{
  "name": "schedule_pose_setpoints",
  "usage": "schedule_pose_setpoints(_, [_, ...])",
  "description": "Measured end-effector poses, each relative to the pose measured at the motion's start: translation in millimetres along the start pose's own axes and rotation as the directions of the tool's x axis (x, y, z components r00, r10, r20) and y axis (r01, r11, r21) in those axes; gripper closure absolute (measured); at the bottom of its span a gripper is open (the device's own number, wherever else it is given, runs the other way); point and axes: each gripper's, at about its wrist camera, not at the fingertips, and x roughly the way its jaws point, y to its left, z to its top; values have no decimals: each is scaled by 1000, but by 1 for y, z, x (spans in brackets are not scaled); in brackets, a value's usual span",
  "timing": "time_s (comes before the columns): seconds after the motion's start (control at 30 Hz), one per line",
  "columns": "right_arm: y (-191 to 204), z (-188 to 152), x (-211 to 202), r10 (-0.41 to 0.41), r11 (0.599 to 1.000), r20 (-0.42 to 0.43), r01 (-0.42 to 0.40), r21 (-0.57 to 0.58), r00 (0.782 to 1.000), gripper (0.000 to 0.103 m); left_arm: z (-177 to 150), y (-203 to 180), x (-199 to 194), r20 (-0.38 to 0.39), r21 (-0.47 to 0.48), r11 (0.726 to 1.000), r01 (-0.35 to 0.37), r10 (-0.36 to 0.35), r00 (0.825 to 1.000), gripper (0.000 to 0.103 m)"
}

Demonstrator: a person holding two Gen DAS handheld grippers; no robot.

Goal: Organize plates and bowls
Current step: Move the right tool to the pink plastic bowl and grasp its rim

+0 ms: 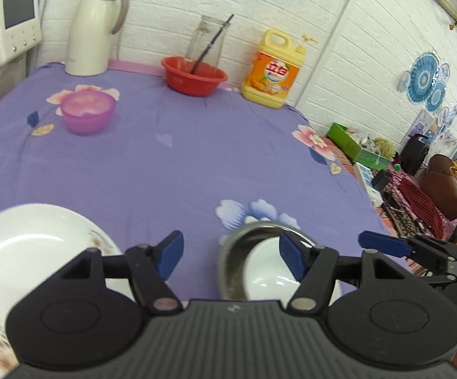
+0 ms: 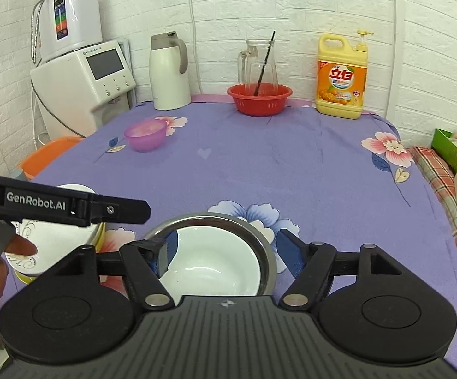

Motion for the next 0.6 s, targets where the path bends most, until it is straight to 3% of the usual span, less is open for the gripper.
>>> schedule_pose_setpoints(0.3, [14,23,33,66,998,-31,-66,3,997,0,35,90,-12,42,-78,981,-178,181,983,35])
schedule_pose_setpoints(0.6, [51,76,104,145,988,-94,-149,-33,985,0,86,170,14,51,-180,950,-256,269,962,34])
